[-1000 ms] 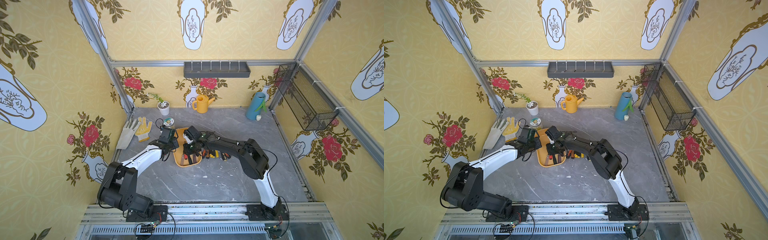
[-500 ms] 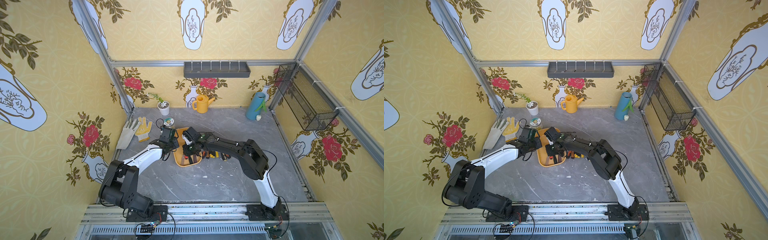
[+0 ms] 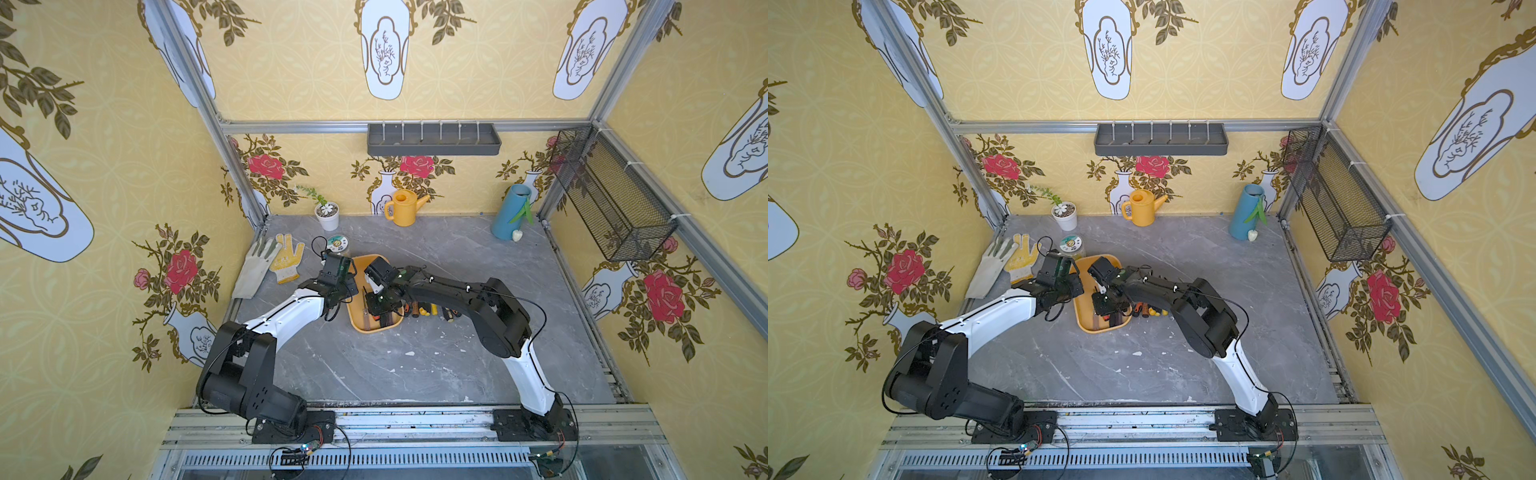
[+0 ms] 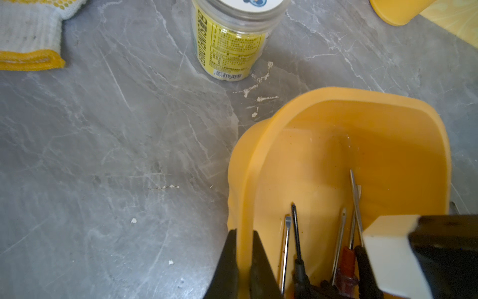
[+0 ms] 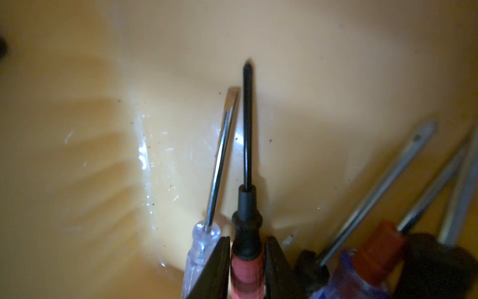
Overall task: Take out the screwdriver from the storage box
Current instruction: Pick up the screwdriver from the storage box.
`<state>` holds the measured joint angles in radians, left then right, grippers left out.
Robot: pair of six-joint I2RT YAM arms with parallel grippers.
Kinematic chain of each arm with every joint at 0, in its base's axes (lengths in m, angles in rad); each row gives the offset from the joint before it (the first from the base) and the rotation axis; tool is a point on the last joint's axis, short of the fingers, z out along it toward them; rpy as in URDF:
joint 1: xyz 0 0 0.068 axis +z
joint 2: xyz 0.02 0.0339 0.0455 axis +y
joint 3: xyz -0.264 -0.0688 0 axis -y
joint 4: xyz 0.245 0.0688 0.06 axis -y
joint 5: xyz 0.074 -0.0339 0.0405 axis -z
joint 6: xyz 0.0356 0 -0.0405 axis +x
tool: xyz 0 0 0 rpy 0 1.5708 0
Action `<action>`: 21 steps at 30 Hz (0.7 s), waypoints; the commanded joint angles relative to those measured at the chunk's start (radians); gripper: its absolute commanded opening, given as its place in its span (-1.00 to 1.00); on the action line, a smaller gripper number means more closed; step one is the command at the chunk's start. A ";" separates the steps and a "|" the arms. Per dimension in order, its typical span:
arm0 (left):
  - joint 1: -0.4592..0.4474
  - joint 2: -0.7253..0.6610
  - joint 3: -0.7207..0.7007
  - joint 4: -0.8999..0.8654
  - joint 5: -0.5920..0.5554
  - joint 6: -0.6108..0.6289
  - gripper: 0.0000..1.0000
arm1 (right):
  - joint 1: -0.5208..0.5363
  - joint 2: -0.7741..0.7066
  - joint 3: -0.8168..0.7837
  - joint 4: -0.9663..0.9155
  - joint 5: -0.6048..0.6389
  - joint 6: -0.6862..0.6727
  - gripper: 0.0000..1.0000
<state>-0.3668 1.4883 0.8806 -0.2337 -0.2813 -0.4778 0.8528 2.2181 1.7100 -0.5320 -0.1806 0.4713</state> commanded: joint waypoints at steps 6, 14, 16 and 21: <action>0.000 -0.003 0.011 0.044 0.010 0.001 -1.00 | 0.020 0.082 0.115 -0.170 0.091 -0.049 -0.44; 0.000 -0.008 0.015 0.042 0.003 0.005 -1.00 | 0.035 0.065 0.125 -0.181 0.097 -0.082 -0.77; 0.000 -0.004 0.015 0.038 0.000 0.005 -1.00 | 0.034 0.035 0.097 -0.144 0.086 -0.075 -0.85; 0.000 0.002 0.013 0.034 -0.006 0.008 -1.00 | 0.023 -0.049 0.034 -0.040 0.049 -0.064 -1.00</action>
<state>-0.3687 1.4883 0.8898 -0.2401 -0.2913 -0.4706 0.8806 2.2105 1.7634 -0.6453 -0.1078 0.4076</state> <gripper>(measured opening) 0.103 0.190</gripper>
